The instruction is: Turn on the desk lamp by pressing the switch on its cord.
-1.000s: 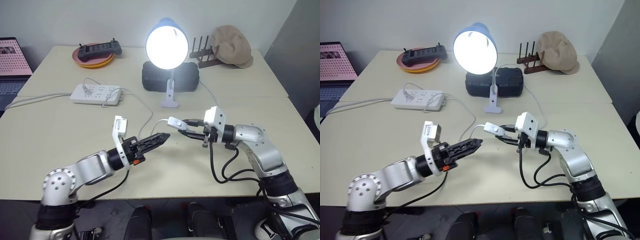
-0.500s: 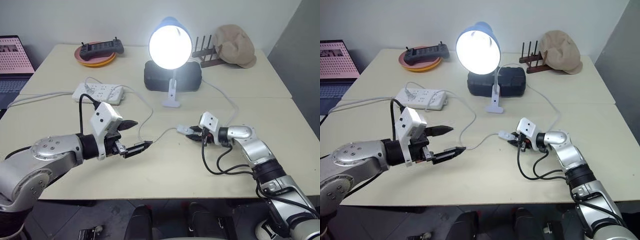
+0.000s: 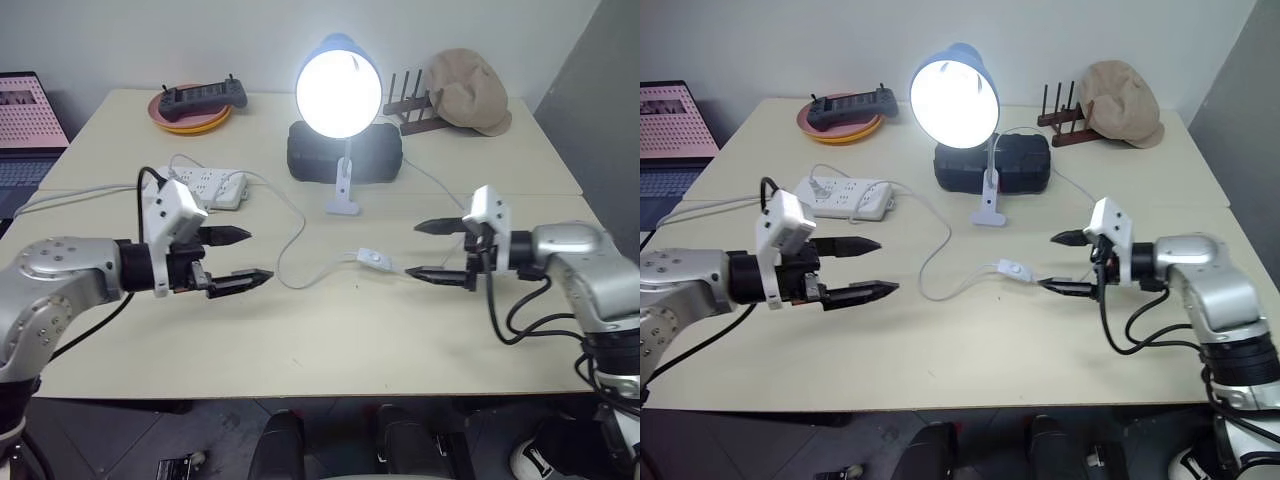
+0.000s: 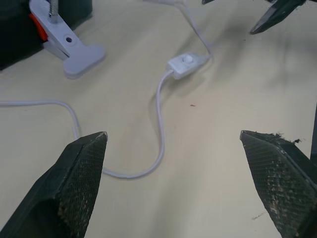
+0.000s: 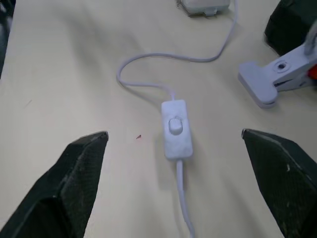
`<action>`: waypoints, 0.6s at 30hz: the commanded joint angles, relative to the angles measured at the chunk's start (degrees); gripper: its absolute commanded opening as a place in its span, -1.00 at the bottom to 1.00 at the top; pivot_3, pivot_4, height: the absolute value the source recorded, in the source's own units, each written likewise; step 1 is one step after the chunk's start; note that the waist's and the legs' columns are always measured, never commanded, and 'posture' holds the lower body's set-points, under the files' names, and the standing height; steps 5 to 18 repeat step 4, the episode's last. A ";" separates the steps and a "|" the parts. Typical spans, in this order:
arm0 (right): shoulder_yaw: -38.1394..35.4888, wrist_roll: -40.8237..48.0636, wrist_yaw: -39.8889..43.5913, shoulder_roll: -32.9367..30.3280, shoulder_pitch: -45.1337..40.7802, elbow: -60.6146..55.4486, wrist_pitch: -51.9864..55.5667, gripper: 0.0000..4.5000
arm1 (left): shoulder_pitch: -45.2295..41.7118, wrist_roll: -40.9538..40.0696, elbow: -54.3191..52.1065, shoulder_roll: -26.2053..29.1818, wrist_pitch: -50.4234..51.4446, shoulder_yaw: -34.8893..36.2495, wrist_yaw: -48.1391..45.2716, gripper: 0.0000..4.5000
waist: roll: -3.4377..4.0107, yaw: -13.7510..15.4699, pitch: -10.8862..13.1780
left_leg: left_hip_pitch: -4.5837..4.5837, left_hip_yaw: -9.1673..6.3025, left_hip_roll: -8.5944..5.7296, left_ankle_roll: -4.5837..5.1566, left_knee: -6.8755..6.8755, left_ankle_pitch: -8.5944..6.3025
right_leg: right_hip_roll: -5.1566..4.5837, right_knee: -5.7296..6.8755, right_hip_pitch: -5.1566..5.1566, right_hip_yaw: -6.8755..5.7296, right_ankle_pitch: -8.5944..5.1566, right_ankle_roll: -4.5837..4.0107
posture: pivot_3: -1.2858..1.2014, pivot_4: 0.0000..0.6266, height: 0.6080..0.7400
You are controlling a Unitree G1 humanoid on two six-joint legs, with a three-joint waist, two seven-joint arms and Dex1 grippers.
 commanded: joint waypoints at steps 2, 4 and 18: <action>-5.26 5.68 0.24 -4.72 3.46 -6.90 6.44 0.97 | -2.90 2.28 3.19 2.29 0.37 0.59 -4.40 1.00 | -0.01 -0.02 -0.01 | 0.01 0.00 0.01 0.00 0.00 0.00 | 0.00 0.01 0.01 0.00 0.01 0.01 | 0.03 -0.52 1.00; -5.26 4.45 -1.78 -4.72 4.45 -7.42 5.31 0.97 | -3.69 4.47 4.13 1.95 -1.10 -0.57 -5.63 1.00 | -0.01 -0.02 -0.01 | 0.01 0.00 0.01 0.00 0.00 0.00 | 0.00 0.00 0.00 0.00 0.01 0.02 | 0.03 -0.52 1.00; -5.26 4.45 -1.78 -4.72 4.45 -7.42 5.31 0.97 | -3.69 4.47 4.13 1.95 -1.10 -0.57 -5.63 1.00 | -0.01 -0.02 -0.01 | 0.01 0.00 0.01 0.00 0.00 0.00 | 0.00 0.00 0.00 0.00 0.01 0.02 | 0.03 -0.52 1.00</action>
